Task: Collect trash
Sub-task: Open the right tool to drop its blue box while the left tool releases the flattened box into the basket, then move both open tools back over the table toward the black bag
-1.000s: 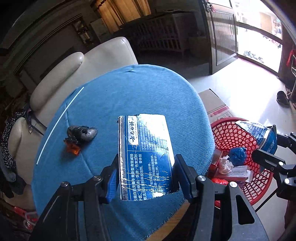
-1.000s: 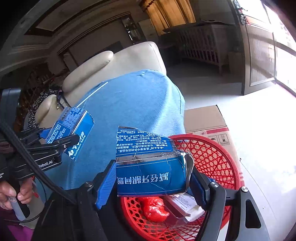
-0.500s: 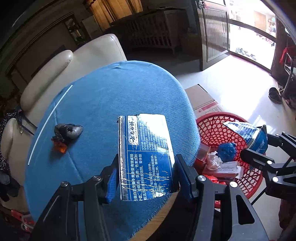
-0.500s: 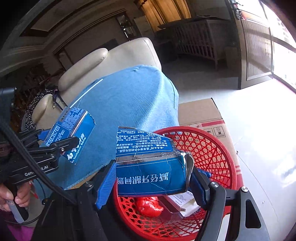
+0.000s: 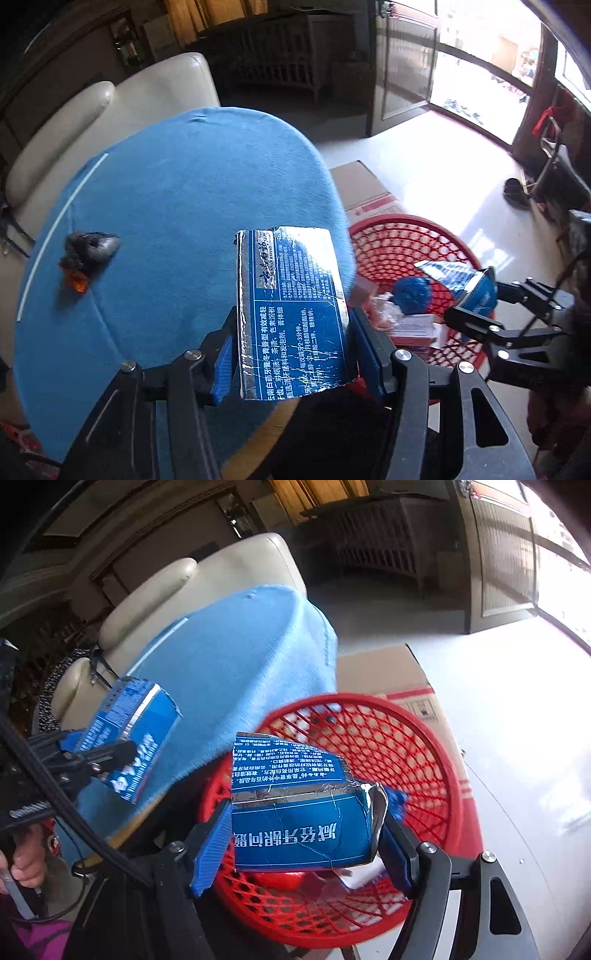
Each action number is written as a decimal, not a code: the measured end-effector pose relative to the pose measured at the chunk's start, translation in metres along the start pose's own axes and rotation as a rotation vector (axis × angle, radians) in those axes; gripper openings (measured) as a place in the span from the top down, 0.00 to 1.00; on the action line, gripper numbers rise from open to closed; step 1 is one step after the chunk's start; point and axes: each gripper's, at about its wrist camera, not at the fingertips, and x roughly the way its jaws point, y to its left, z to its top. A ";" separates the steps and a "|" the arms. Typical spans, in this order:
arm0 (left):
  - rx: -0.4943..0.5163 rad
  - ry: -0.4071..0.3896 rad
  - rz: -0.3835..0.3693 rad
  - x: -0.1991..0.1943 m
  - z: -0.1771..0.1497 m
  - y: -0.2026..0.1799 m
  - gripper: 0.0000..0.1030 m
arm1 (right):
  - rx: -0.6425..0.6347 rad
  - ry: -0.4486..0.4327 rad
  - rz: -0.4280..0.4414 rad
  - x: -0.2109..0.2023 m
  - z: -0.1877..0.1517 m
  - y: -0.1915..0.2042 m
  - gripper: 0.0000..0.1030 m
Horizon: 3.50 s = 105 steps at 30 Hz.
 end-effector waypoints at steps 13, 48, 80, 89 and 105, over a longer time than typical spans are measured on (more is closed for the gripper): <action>0.064 0.000 -0.213 0.002 -0.006 -0.029 0.42 | 0.111 0.020 -0.039 -0.003 -0.007 -0.036 0.26; 0.078 -0.104 -0.277 -0.017 -0.009 -0.021 0.39 | 0.186 0.031 0.066 -0.003 0.010 -0.024 0.25; -0.216 -0.151 -0.157 -0.021 -0.026 0.087 0.39 | 0.181 -0.017 0.119 -0.010 0.014 -0.016 0.25; -0.211 -0.151 -0.149 -0.026 -0.030 0.089 0.39 | 0.183 -0.027 0.120 -0.010 0.016 -0.012 0.25; -0.379 -0.138 -0.021 -0.032 -0.065 0.166 0.39 | 0.153 -0.041 0.160 -0.003 0.032 0.012 0.25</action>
